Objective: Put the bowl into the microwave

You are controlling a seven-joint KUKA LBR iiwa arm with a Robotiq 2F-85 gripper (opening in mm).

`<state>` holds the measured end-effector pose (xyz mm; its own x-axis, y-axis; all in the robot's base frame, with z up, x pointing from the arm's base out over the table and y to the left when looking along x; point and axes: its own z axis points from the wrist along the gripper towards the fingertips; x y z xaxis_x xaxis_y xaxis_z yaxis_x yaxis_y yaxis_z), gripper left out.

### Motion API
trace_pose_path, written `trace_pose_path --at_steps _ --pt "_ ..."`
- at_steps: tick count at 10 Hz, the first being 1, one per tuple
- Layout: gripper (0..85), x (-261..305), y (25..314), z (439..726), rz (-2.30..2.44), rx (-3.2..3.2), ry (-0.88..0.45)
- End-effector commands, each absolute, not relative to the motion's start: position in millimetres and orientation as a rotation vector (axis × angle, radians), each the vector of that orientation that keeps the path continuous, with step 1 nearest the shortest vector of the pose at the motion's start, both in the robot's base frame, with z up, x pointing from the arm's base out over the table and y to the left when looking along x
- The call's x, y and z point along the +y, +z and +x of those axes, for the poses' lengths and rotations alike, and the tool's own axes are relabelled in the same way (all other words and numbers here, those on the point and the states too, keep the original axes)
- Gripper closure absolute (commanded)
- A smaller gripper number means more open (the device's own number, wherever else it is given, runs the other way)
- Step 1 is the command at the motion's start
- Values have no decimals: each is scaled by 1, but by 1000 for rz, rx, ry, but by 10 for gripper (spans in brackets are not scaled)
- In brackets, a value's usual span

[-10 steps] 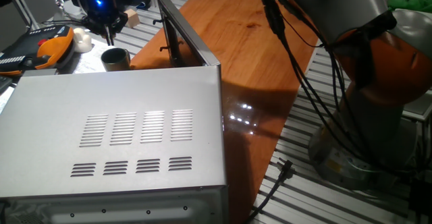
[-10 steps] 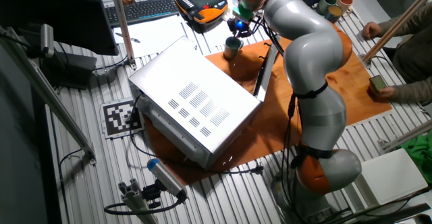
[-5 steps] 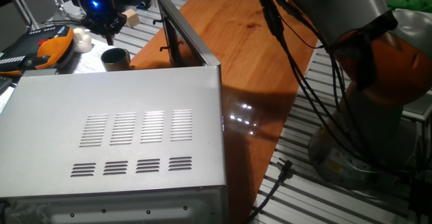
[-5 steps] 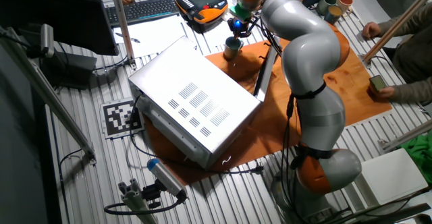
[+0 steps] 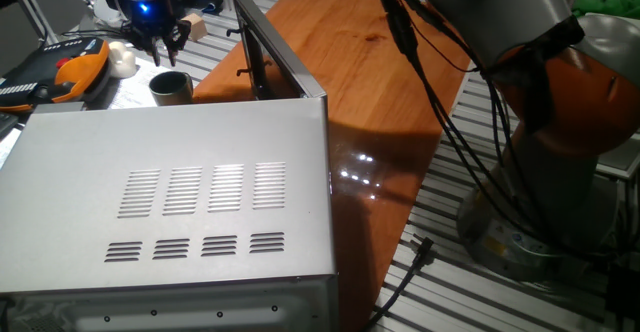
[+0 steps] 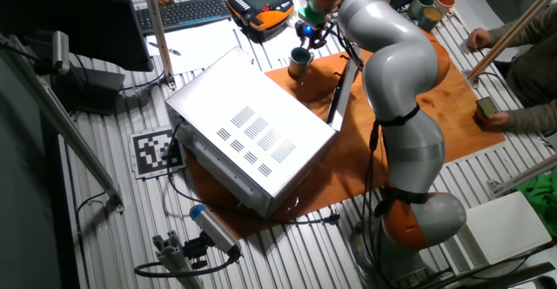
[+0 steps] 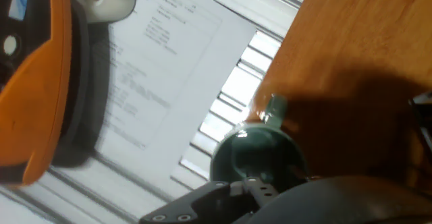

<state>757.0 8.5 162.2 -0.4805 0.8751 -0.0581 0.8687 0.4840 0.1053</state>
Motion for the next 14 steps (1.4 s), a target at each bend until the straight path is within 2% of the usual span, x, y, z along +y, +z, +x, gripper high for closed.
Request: trace_pose_path --at_steps 1,4,14 --pt "340 3 160 757 1551 2607 97" --pt "340 -19 157 760 1603 2589 175" --pt "340 -29 126 771 1597 2496 154"
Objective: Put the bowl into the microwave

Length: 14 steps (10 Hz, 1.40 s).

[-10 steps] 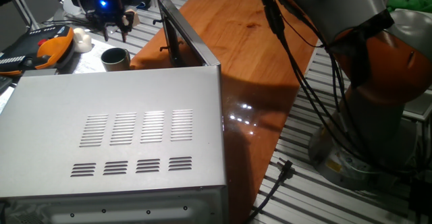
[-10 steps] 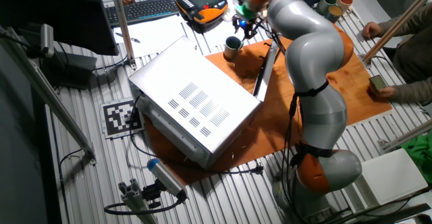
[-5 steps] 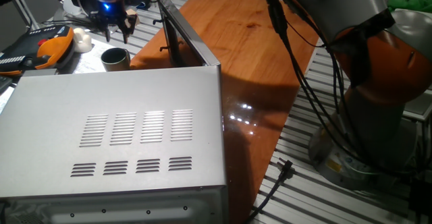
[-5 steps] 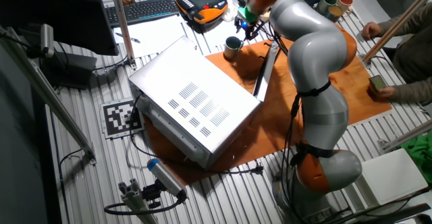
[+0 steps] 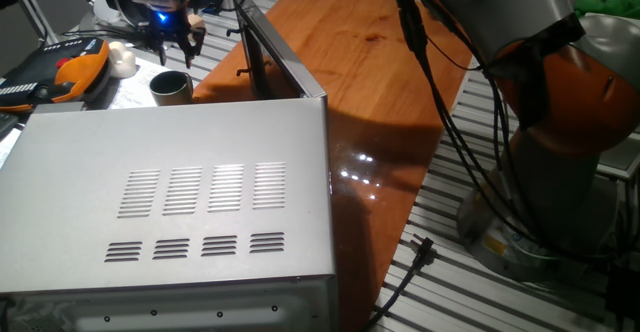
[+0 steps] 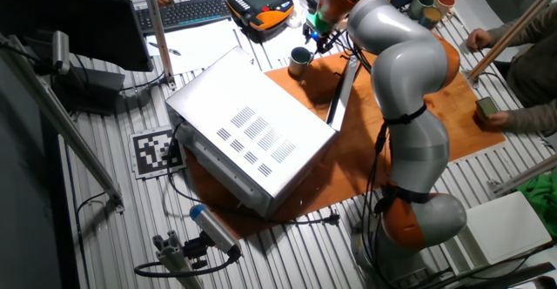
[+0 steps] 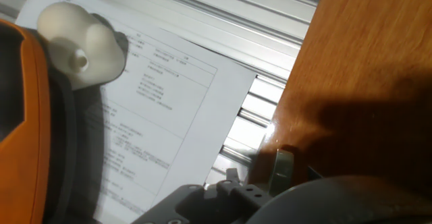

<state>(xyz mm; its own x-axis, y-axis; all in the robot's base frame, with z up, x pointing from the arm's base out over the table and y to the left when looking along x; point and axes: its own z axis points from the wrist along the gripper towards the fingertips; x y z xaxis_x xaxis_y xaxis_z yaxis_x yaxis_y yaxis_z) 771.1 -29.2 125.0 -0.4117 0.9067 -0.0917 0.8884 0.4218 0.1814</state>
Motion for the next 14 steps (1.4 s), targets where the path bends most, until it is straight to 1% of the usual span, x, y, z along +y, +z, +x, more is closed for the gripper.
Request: trace_pose_path --at_steps 1,10,14 --pt "340 -30 123 771 1590 2497 156" --pt "340 -33 99 777 1569 2533 130" --pt "340 -35 97 775 1575 2574 84"
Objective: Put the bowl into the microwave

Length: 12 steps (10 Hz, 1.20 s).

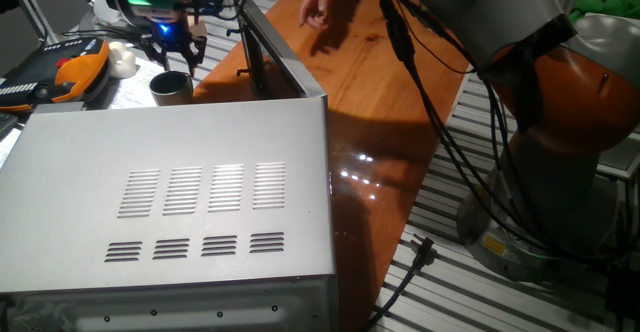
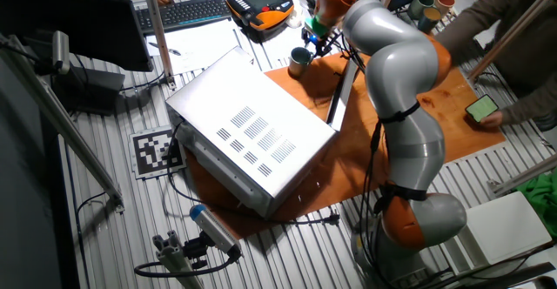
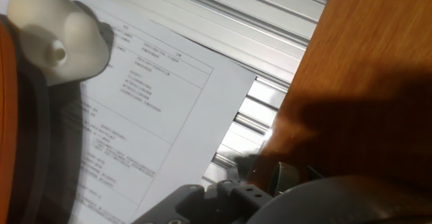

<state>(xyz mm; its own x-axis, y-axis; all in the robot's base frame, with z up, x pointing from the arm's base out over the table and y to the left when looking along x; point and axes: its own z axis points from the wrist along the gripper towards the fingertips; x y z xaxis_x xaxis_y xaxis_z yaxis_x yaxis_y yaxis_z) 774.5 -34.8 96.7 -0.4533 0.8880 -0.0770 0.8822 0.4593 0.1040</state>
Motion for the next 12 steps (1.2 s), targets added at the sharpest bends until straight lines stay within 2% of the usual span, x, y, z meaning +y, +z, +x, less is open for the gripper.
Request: trace_pose_path --at_steps 1,5,6,7,8,11,12 --pt "340 -35 96 773 1568 2586 54" --pt "340 -34 90 768 1549 2611 23" --pt "510 -35 88 767 1532 2622 24" --pt "510 -35 86 765 1518 2630 28" --pt "680 -34 82 763 1504 2630 28" --pt "680 -33 81 762 1493 2637 43" --pt "850 -33 81 762 1486 2643 49"
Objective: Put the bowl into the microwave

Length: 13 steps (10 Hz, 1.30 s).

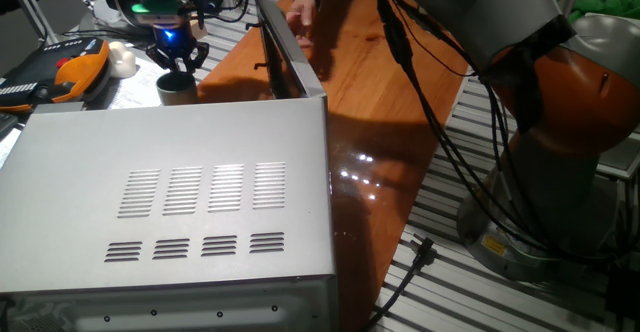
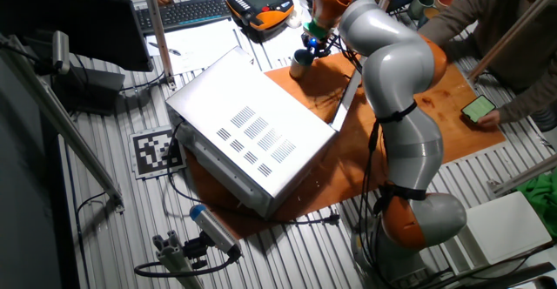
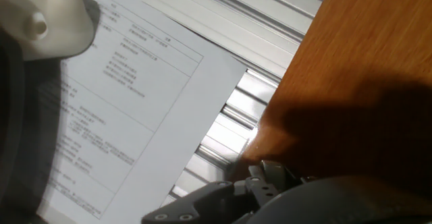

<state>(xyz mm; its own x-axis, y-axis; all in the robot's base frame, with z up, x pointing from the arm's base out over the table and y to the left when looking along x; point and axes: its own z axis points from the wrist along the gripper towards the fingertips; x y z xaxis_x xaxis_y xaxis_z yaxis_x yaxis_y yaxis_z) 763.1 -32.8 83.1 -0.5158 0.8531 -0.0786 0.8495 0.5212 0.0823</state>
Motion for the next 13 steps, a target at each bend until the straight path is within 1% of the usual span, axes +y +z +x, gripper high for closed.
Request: trace_pose_path --at_steps 1,4,8,11,13 --pt "850 -32 82 762 1484 2652 53" --pt "850 -30 86 763 1477 2681 68" --pt "850 -19 101 764 1482 2714 50" --pt "850 -12 116 760 1455 2759 34" --pt "850 -4 127 751 1403 2810 22"
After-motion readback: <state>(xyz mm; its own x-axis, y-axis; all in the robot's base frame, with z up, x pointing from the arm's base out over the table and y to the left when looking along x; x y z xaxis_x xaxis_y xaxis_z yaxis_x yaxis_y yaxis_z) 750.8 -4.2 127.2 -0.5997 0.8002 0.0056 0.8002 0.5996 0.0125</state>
